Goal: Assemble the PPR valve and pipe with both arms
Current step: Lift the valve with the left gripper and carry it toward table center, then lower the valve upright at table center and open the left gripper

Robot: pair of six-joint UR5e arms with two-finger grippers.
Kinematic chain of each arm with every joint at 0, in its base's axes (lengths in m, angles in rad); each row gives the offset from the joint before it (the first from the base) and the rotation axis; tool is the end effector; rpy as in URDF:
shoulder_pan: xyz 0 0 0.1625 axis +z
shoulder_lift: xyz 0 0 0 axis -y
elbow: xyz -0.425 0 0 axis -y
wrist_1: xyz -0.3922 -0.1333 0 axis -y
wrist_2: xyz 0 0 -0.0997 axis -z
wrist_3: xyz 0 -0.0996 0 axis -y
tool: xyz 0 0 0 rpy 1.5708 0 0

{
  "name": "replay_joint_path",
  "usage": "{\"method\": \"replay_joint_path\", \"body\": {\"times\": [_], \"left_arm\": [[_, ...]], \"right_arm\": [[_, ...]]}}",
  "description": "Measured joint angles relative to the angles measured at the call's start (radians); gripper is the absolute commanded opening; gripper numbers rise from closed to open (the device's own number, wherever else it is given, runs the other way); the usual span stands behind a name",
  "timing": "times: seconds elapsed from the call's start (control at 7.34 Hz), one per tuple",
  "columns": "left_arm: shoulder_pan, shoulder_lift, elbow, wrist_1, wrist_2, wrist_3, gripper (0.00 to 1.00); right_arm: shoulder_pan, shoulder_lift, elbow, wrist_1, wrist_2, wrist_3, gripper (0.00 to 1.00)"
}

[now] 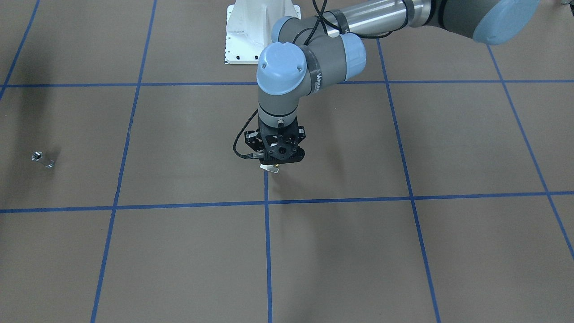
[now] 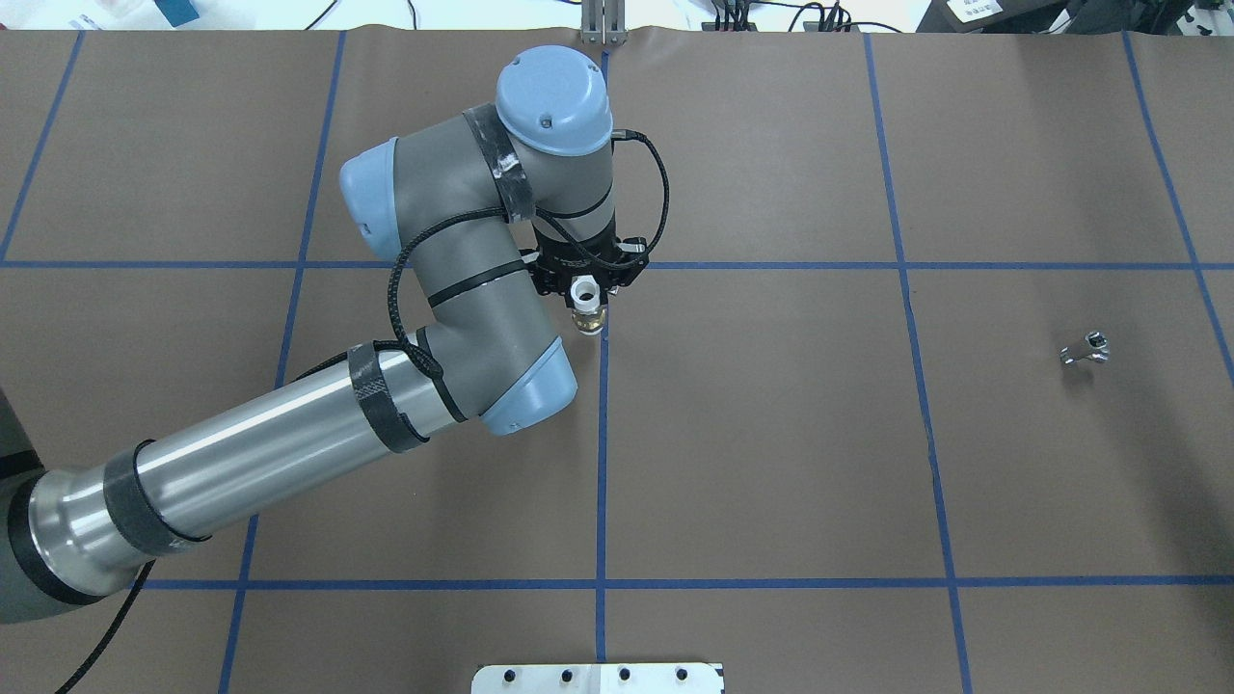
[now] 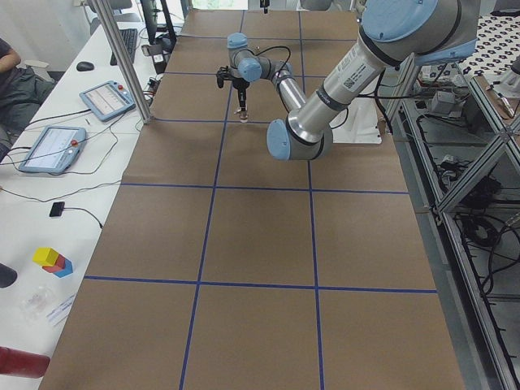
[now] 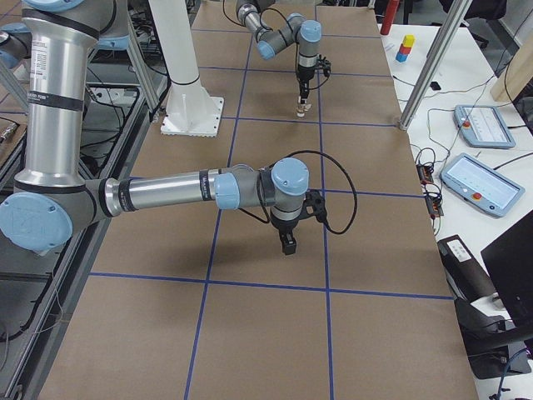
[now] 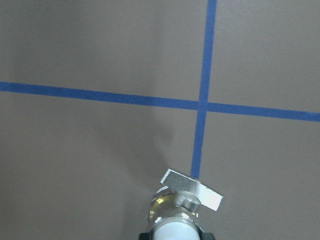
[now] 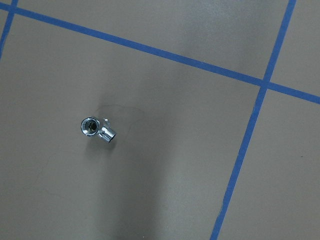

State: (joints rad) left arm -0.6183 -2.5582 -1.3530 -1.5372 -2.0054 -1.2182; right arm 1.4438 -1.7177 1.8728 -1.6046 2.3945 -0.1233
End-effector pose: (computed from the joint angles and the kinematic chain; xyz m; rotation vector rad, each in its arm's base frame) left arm 0.5752 -0.5213 0.1237 -0.0288 0.8334 -0.0902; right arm 0.0050 -0.4366 0.5775 0.1132 -0.8258 -0.2856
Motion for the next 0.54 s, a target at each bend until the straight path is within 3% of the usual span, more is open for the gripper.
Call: {"method": "replay_joint_path", "body": {"times": [0.54], "left_arm": [[0.017,-0.029,0.053,-0.008,0.014,0.0,0.0]], "right_arm": [[0.0,-0.002,0.0,0.0,0.003,0.001,1.0]]}}
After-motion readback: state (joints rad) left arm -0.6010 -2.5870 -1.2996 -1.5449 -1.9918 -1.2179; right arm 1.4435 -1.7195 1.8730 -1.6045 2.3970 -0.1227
